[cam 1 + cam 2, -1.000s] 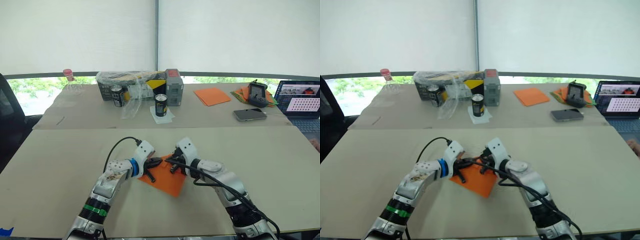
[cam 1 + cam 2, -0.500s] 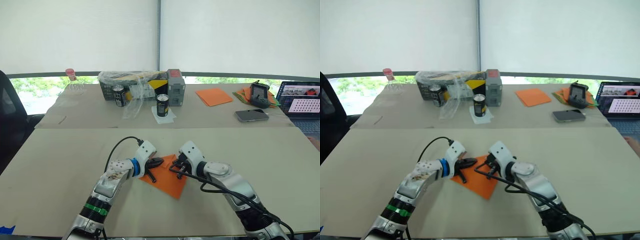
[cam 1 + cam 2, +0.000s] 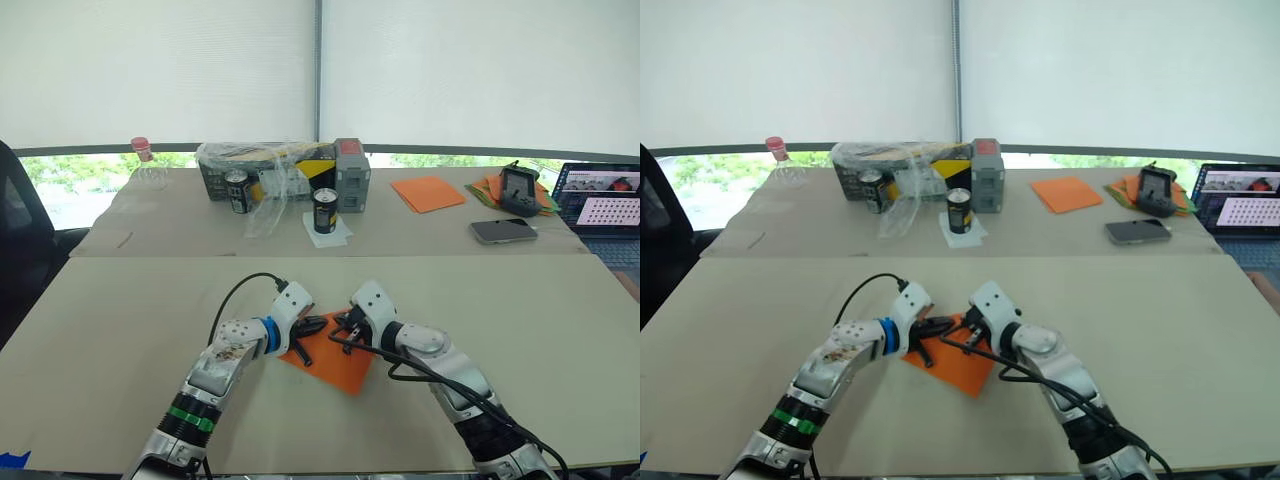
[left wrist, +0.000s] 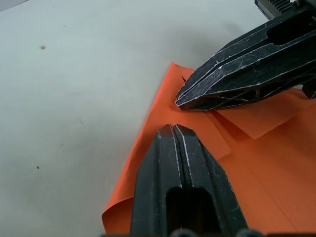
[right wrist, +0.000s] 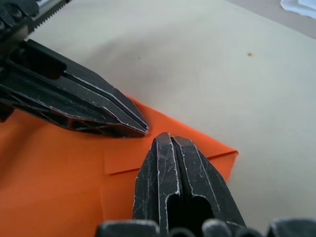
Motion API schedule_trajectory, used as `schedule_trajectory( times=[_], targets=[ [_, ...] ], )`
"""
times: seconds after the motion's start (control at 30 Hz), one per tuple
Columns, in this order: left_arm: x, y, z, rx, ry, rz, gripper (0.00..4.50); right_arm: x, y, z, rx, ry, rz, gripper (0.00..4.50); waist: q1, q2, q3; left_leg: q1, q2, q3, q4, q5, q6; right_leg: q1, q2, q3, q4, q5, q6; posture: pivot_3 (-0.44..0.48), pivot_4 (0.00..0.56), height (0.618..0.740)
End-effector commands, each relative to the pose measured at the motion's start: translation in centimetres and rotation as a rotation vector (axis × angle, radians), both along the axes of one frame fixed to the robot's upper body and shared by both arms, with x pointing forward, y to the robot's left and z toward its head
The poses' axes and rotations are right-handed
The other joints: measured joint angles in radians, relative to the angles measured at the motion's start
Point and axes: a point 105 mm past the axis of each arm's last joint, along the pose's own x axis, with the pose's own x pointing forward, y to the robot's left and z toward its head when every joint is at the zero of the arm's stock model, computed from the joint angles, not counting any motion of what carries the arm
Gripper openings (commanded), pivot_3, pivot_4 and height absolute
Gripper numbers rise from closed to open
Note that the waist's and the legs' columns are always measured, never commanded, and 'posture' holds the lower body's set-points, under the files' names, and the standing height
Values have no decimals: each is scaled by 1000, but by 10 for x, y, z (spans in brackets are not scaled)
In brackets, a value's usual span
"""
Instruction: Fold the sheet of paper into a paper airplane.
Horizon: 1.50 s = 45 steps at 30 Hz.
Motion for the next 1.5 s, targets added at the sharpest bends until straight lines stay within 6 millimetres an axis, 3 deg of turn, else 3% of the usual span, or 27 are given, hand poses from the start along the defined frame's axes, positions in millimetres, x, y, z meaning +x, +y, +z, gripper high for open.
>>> schedule_trajectory(
  times=[0.03, 0.23, 0.43, 0.57, 0.93, 1.27, 1.5],
  targets=[
    [-19, 12, -48, 99, 171, 11, 33, -6, 2, -8, -25, 53, 25, 0, 0, 0, 0, 0, 0, 0, 0, 0, 0, 0, 0, 0, 0, 0, 0, 0, 150, 739],
    [-8, 30, -20, -99, 206, 116, 33, -9, 5, -28, -66, 147, 32, 0, -12, 0, 0, 1, 1, 0, -1, 0, 0, 0, 1, 0, 0, 0, 0, 0, 150, 739],
    [7, 65, 31, -299, 190, 195, 33, -10, 3, -48, -99, 213, 17, 0, -29, 0, 0, 1, 3, 0, -2, 0, 0, -1, 2, 0, 2, 0, 0, 0, 150, 739],
    [20, 73, 43, -358, 191, 256, 33, -11, 5, -51, -103, 223, 27, 0, -27, 0, 0, 3, 2, 0, -1, 0, 0, 0, 2, 0, 2, 0, 0, 0, 150, 739],
    [20, 41, 19, -297, 258, 187, 33, -12, 6, -49, -92, 222, 22, 0, -31, 0, 0, 4, 2, 0, -2, 0, -1, 0, 2, 0, 2, 0, -1, 0, 150, 739],
    [2, 30, -2, -204, 284, 106, 33, -12, 3, -47, -89, 217, 10, 0, -28, 0, 0, 4, 2, 0, -2, 0, -1, 1, 2, 1, 2, 0, -1, 0, 150, 739],
    [-12, 22, -15, -158, 291, 68, 33, -7, 4, -31, -74, 178, 9, 0, -22, 0, 0, 4, 3, 0, -2, 0, -1, 1, 1, 1, 1, 0, -1, 0, 150, 739]
  ],
)
